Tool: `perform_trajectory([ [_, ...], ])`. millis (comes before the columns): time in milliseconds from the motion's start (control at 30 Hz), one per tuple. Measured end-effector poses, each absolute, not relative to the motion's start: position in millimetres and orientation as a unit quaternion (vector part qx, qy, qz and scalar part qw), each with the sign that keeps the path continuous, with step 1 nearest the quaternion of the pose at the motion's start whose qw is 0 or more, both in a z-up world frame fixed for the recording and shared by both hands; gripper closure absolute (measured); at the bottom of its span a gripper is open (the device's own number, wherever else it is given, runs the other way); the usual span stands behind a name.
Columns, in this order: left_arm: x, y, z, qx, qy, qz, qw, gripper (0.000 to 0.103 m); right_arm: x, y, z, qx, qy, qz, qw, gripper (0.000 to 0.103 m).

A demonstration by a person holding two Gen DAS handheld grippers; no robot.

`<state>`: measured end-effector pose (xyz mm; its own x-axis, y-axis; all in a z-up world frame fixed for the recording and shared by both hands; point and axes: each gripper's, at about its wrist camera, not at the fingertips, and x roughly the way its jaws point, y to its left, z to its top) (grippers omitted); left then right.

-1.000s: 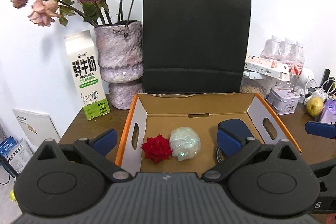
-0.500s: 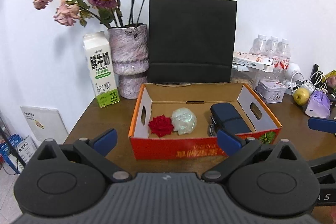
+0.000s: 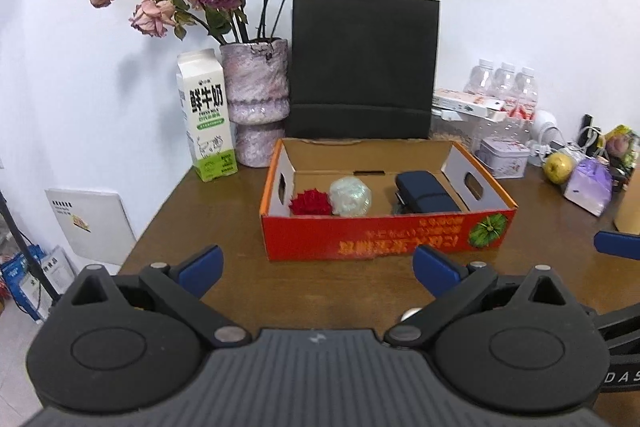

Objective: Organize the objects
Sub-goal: 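Move both tools back over the plush toys and white cloth on the table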

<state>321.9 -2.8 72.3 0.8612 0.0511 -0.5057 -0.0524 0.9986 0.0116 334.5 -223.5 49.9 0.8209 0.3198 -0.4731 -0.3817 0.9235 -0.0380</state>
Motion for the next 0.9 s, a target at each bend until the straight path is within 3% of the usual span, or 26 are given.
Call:
perform_trajectory([
  [900,236.2,-8.5,21.2,0.000,0.256,0.009,0.967,0.000,261.6,-247.5,-27.2,-0.085,0.301,0.212,0.926,0.000],
])
